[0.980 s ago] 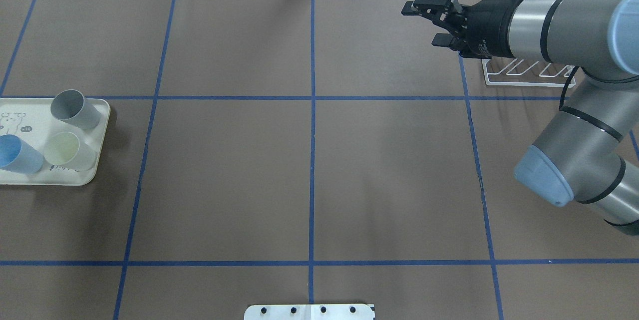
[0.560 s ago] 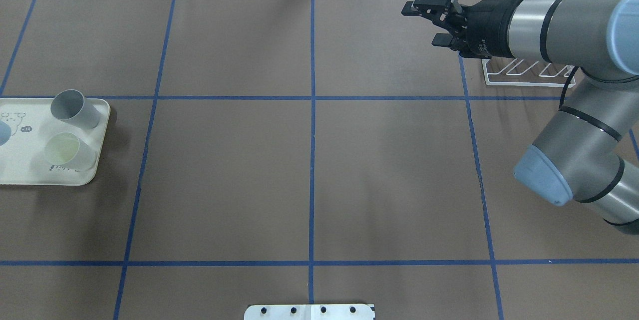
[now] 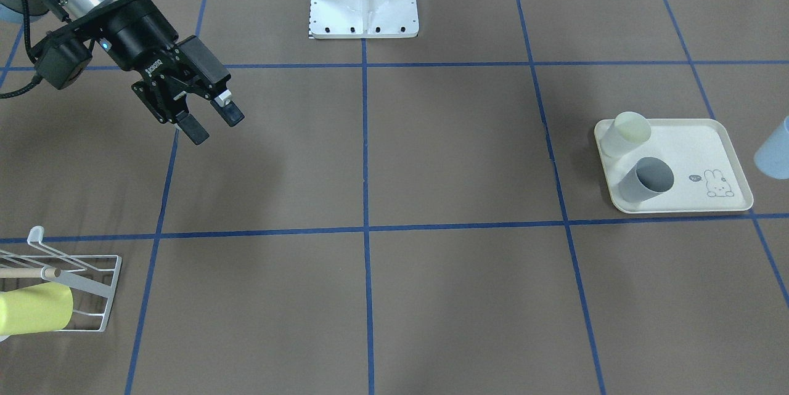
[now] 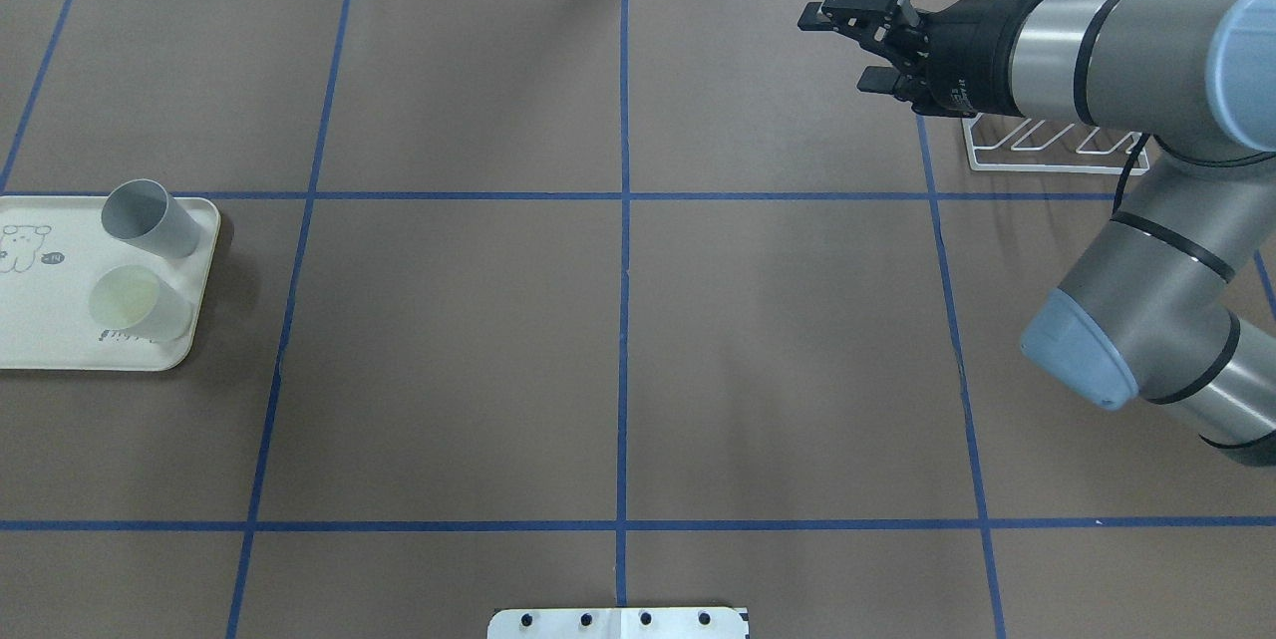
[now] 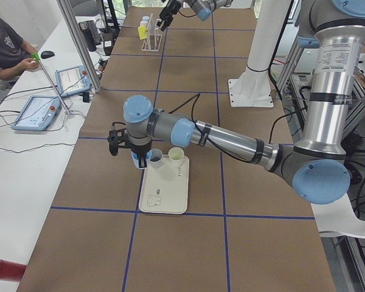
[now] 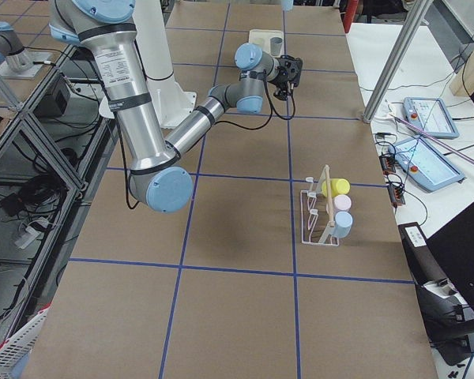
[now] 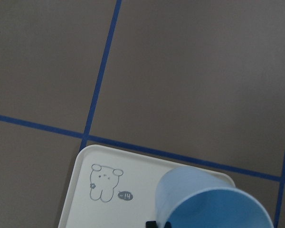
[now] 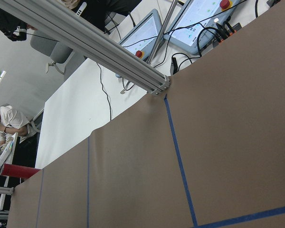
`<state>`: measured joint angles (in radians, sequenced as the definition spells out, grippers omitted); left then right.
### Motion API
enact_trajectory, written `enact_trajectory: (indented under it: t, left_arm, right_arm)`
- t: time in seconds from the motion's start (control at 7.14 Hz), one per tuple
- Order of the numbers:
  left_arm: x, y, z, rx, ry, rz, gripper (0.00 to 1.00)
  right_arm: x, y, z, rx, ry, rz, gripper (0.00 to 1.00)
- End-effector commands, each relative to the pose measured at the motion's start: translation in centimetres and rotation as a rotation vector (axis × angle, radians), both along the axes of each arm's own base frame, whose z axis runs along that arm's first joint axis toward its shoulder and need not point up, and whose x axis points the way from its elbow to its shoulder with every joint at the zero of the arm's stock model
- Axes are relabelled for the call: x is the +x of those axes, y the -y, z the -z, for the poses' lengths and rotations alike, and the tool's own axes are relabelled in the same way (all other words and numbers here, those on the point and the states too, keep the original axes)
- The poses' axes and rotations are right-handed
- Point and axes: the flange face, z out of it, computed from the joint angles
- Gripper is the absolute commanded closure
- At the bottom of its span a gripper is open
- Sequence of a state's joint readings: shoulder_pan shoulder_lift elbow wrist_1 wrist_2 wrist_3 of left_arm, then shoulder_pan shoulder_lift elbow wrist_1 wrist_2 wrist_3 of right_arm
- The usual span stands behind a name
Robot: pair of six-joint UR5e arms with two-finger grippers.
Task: Transfer IKEA cup to right arm and place on rack
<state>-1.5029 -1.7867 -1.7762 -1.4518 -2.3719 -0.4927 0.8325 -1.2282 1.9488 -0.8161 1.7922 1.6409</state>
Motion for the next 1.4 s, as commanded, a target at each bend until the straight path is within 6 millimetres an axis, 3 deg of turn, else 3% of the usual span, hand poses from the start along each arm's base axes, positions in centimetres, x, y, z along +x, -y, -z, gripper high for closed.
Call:
enact_trajectory:
  t: [0.0,0.14,0.28,0.56,0.84,1.12,1.26]
  left_arm:
    - [0.8,4.2,9.4,-0.019,0.027,0.023,1.00]
    - [4.6,4.4,11.8,-0.073,-0.003,0.058,1.00]
    - [10.3,3.9,15.1,-0.112,-0.046,0.082,1.00]
    - [18.3,2.2,18.2,-0.133,-0.205,0.169,1.00]
    - [24.0,0.4,20.5,-0.121,-0.340,0.250,1.00]
    - [27.1,-1.5,22.6,-0.150,-0.554,0.330,1.00]
    - [29.7,-2.9,23.5,-0.173,-0.684,0.391,1.00]
  right_arm:
    - [-0.1,-0.2,0.4,-0.005,0.015,0.004,0.00]
    - [-0.5,-0.5,0.4,-0.001,0.032,0.012,0.00]
    - [-0.8,-0.7,0.4,0.001,0.034,0.018,0.00]
    - [-1.3,-1.3,0.7,-0.009,0.082,0.030,0.00]
    - [-2.3,-1.3,0.2,-0.028,0.089,0.036,0.00]
    - [-2.5,-1.6,0.7,-0.046,0.115,0.041,0.00]
    - [-2.4,-1.9,1.0,-0.033,0.187,0.044,0.00]
